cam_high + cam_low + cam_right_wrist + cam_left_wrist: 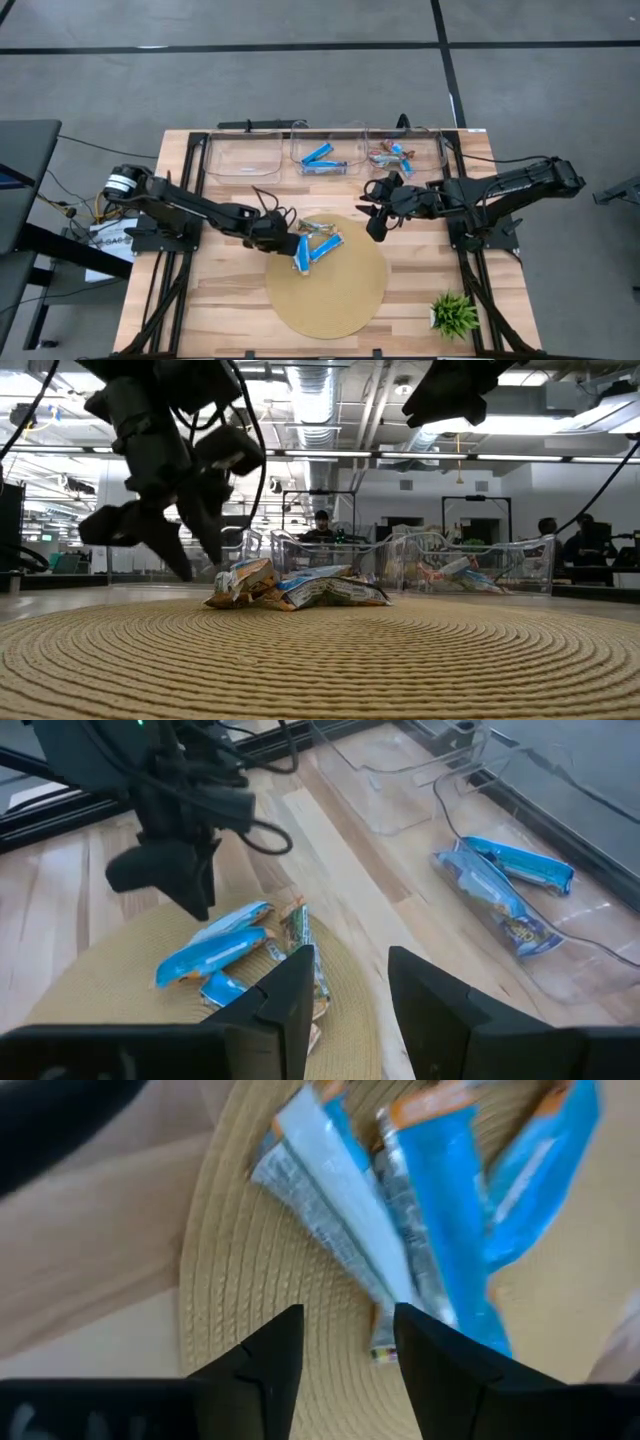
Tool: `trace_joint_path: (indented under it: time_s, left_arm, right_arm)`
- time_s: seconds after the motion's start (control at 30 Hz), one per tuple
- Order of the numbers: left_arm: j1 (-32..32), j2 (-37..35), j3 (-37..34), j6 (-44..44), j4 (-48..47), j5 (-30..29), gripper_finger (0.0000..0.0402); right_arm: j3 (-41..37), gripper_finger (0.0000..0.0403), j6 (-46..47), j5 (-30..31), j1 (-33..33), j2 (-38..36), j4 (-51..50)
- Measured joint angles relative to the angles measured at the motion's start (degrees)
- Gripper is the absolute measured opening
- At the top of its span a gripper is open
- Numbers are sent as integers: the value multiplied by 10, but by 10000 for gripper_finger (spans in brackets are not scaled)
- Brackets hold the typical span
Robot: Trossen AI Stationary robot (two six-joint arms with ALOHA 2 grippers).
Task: Pick and place Granola Bars by type
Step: Put the orange granola bar into the left transparent bin
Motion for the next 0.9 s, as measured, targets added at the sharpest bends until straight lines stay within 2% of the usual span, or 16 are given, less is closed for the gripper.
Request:
trace_joint_path:
  time_s: [0.2, 0.47, 0.9]
  left_arm:
    - [0, 36, 0, -4, 52, 4, 180]
    - [0, 35, 0, -19, 79, -22, 220]
    - [17, 35, 0, -40, 112, -28, 227]
  right_arm:
    - [0, 123, 0, 0, -1, 0, -2]
    - [0, 123, 0, -1, -1, 0, -14]
    - [0, 123, -2, 0, -2, 0, -13]
